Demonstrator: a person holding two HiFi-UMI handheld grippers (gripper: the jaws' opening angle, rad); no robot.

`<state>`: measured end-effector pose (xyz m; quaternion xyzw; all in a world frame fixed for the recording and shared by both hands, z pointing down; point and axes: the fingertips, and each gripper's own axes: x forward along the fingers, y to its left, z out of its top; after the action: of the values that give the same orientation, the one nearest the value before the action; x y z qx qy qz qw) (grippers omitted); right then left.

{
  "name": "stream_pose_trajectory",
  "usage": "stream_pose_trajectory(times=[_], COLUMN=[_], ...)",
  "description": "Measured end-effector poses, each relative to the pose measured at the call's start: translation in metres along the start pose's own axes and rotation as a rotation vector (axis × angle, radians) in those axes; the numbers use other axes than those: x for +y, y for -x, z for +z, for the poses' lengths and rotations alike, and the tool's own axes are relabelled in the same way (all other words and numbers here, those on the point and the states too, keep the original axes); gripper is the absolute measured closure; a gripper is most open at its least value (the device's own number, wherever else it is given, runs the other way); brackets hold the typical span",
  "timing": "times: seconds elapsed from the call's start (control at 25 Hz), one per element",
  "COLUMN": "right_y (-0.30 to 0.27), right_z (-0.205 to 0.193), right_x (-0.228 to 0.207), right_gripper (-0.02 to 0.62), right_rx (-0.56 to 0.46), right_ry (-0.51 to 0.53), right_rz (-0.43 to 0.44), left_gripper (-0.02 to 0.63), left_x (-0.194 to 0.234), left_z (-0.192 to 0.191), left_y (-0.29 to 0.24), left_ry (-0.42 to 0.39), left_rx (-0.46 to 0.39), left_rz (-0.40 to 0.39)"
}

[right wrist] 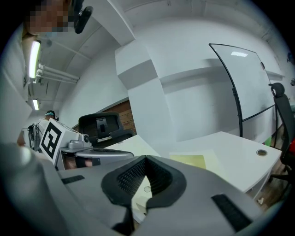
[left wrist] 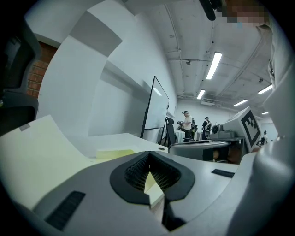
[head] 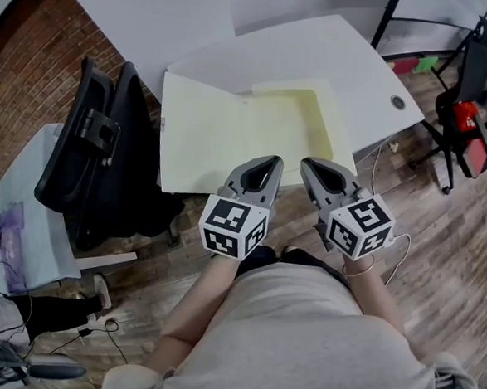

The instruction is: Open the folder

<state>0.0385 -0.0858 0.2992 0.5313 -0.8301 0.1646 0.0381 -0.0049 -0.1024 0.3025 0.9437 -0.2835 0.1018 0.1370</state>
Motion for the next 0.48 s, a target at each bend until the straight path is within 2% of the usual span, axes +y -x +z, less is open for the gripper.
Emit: stream_pose_trajectory(times=[0.48], right_y=[0.0012], right_z=[0.0008], right_x=[-0.0045], right_gripper=[0.574], right_rx=[0.0], right_ry=[0.004], right_rz=[-0.009], left_gripper=[0.588], left_x=[-0.0013], left_z=[0.0019], left_y=[-0.003], left_ry=[0.002], left_rx=[-0.006], left_rz=[-0.014])
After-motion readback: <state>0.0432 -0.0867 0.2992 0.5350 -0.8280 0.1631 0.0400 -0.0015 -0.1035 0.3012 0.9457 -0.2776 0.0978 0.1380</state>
